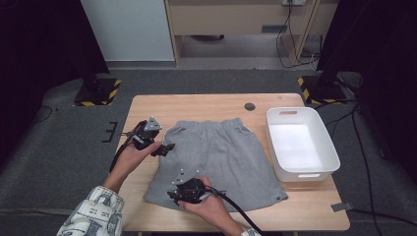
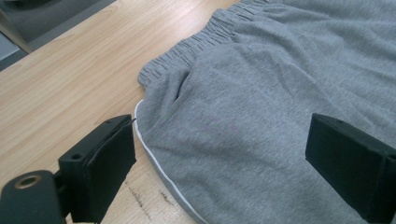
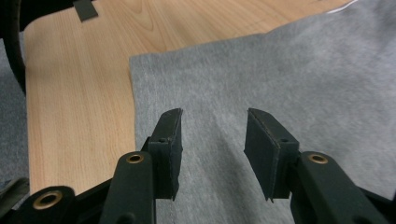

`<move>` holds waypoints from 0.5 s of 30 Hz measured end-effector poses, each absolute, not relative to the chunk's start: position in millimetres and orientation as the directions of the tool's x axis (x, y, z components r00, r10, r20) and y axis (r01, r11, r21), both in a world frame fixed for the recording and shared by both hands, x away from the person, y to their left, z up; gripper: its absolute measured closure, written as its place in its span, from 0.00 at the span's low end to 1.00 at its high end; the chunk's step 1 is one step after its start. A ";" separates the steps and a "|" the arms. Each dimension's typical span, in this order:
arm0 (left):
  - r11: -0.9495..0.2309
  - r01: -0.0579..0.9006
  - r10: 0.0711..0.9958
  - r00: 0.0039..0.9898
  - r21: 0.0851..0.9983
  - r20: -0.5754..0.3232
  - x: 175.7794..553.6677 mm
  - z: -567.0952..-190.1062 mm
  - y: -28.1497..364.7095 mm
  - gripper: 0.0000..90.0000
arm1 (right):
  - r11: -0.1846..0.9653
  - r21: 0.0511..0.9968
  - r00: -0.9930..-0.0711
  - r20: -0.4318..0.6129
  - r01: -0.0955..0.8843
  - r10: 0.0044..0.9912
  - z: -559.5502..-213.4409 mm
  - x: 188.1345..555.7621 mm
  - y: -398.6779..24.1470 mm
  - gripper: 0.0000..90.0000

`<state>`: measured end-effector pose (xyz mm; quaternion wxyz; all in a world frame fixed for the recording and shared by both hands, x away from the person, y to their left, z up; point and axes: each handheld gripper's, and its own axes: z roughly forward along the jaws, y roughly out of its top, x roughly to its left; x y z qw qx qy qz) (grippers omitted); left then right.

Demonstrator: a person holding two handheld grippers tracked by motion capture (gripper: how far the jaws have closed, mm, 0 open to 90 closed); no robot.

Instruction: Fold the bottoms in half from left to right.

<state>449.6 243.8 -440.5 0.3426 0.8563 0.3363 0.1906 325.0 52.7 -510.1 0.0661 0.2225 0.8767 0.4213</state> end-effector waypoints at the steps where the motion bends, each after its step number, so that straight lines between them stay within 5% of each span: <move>1: -0.533 0.446 0.710 0.698 0.719 0.093 449.7 -440.4 243.8 0.09 | 0.551 0.764 -0.892 0.072 0.336 0.445 -511.5 325.1 53.6 0.62; 15: -0.534 0.438 0.706 0.702 0.723 0.096 448.7 -440.0 241.4 0.09 | 0.614 0.719 -0.895 0.026 0.326 0.445 -528.1 326.6 57.3 0.59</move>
